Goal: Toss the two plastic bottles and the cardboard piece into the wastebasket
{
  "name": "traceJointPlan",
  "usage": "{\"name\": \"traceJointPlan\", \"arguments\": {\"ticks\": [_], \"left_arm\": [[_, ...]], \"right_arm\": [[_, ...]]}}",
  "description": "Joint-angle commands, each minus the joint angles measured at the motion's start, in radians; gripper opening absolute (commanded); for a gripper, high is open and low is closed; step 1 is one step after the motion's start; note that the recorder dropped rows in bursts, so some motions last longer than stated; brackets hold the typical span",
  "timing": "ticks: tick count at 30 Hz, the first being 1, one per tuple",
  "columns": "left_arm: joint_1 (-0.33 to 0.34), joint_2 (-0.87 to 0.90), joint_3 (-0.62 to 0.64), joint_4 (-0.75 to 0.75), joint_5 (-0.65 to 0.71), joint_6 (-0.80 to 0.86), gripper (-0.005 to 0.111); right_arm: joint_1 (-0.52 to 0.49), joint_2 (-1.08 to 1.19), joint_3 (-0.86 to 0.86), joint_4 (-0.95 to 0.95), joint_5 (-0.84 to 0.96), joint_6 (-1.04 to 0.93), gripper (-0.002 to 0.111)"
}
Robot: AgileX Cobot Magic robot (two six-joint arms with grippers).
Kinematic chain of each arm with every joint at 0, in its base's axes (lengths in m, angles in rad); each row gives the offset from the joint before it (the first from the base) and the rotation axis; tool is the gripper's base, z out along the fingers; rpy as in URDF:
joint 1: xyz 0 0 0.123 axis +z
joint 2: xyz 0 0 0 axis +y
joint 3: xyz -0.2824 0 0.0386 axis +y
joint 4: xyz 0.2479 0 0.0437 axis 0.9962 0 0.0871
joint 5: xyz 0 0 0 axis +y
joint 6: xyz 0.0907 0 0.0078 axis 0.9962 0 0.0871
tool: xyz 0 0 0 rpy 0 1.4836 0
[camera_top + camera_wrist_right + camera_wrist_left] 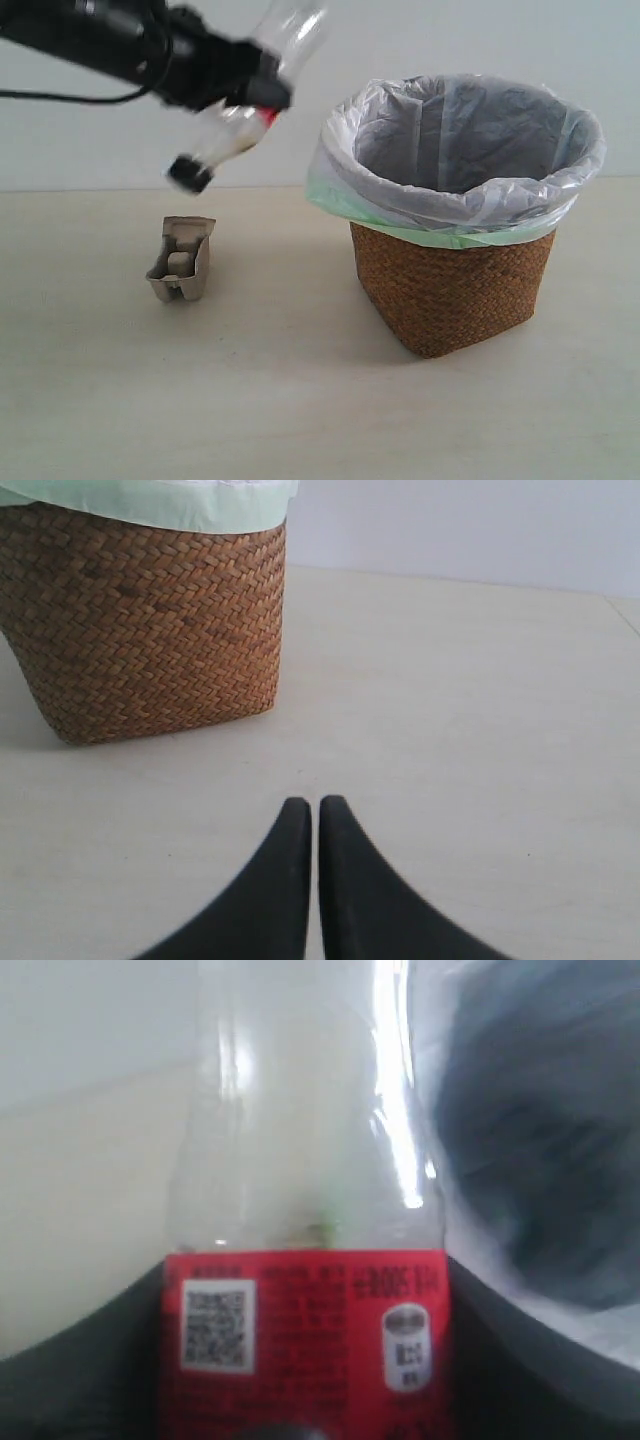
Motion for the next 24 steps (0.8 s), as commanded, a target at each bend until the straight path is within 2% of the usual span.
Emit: {"name": "traceJointPlan", "arguments": {"ticks": [1, 3, 6, 12, 14, 16, 18, 20, 22, 24], "left_arm": [[-0.118, 0.035, -0.156, -0.688, -0.088, 0.577, 0.075], [-0.155, 0.082, -0.198, -0.671, -0.169, 0.546, 0.109], [-0.184, 0.134, -0.212, -0.666, -0.286, 0.487, 0.104], [-0.184, 0.136, -0.212, -0.655, -0.261, 0.444, 0.102], [-0.181, 0.135, -0.212, -0.530, -0.226, 0.322, 0.101], [-0.175, 0.128, -0.212, -0.324, -0.174, 0.209, 0.099], [-0.158, 0.091, -0.212, 0.008, -0.079, 0.018, 0.094], [-0.125, 0.041, -0.212, 0.266, 0.053, -0.201, 0.080], [-0.100, 0.015, -0.212, 0.345, 0.205, -0.255, 0.070], [-0.079, 0.010, -0.210, 0.353, 0.394, -0.262, 0.068]], "right_arm": [[-0.005, -0.005, -0.001, -0.001, -0.004, 0.000, 0.000], [-0.005, -0.005, -0.001, -0.001, -0.004, 0.000, 0.000], [-0.005, -0.005, -0.001, -0.001, -0.004, 0.000, 0.000], [-0.005, -0.005, -0.001, -0.001, -0.004, 0.000, 0.000], [-0.005, -0.005, -0.001, -0.001, -0.004, 0.000, 0.000], [-0.005, -0.005, -0.001, -0.001, -0.004, 0.000, 0.000], [-0.005, -0.005, -0.001, -0.001, -0.004, 0.000, 0.000], [-0.005, -0.005, -0.001, -0.001, -0.004, 0.000, 0.000], [-0.005, -0.005, -0.001, -0.001, -0.004, 0.000, 0.000], [-0.005, -0.005, -0.001, -0.001, -0.004, 0.000, 0.000]]}}
